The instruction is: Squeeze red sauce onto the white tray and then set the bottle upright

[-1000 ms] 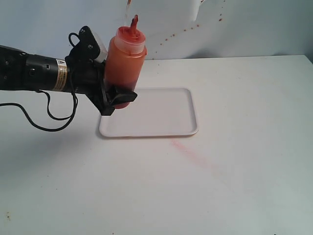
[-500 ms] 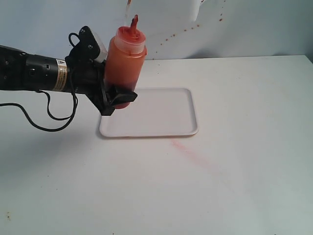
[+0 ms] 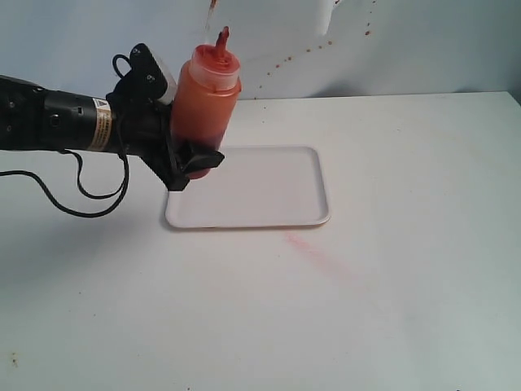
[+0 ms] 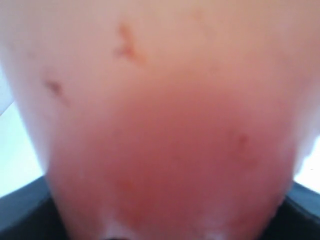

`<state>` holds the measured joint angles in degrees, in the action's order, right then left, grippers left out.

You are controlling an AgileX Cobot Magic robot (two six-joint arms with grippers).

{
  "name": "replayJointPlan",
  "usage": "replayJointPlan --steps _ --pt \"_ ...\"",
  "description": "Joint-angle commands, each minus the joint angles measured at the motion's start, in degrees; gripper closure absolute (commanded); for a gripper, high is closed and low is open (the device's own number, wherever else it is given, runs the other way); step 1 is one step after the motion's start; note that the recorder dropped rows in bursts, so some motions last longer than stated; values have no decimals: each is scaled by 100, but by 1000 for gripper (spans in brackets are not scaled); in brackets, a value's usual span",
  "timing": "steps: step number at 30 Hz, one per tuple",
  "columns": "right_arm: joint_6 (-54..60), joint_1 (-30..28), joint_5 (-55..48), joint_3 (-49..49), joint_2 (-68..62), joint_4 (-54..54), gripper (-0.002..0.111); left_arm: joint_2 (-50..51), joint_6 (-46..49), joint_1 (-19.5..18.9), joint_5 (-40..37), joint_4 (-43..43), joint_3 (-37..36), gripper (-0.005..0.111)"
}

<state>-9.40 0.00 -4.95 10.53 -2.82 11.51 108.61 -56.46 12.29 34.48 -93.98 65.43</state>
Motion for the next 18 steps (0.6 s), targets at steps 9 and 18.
replayJointPlan --steps 9,18 --pt "2710 12 -1105 897 -1179 2820 108 -108 233 -5 -523 169 13 107" --pt "8489 12 -2623 1028 -2139 7842 108 -108 297 -5 -903 169 13 107"
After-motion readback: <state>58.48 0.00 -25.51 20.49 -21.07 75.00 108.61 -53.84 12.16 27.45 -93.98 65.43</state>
